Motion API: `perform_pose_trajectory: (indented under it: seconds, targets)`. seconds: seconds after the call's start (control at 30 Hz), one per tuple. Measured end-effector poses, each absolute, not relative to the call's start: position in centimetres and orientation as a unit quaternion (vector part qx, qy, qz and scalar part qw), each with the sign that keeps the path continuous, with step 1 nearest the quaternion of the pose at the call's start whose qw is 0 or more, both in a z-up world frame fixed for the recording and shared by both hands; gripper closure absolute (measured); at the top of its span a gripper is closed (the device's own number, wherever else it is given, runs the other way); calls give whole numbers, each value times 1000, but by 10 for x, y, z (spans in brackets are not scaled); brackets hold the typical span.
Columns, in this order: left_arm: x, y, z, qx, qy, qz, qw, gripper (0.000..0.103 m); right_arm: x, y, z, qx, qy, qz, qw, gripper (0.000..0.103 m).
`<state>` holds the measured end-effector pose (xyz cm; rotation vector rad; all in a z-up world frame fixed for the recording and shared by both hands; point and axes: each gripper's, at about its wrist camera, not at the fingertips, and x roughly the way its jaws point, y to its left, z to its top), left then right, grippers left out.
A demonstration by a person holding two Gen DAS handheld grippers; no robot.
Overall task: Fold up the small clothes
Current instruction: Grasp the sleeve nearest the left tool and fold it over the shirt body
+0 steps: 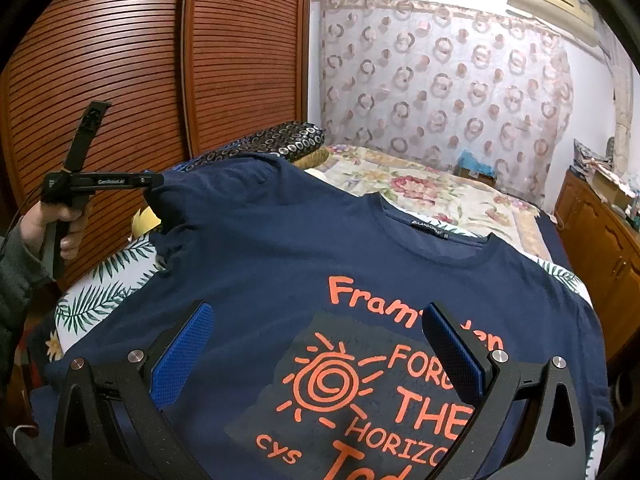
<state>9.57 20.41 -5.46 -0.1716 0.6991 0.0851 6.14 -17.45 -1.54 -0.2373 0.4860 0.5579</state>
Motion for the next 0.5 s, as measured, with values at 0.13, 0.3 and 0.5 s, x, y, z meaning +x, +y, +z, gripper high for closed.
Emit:
perform_pose_trajectory:
  seconds: [0.13, 0.3, 0.5]
  targets:
    - [96, 205, -60, -85, 355, 36, 930, 56, 60, -173, -16, -115, 240, 272, 925, 0]
    - [97, 204, -58, -84, 361, 23, 929, 61, 60, -173, -17, -112, 241, 272, 925, 0]
    - [103, 204, -56, -87, 372, 2, 924, 94, 59, -176, -19, -103, 244, 271, 925, 0]
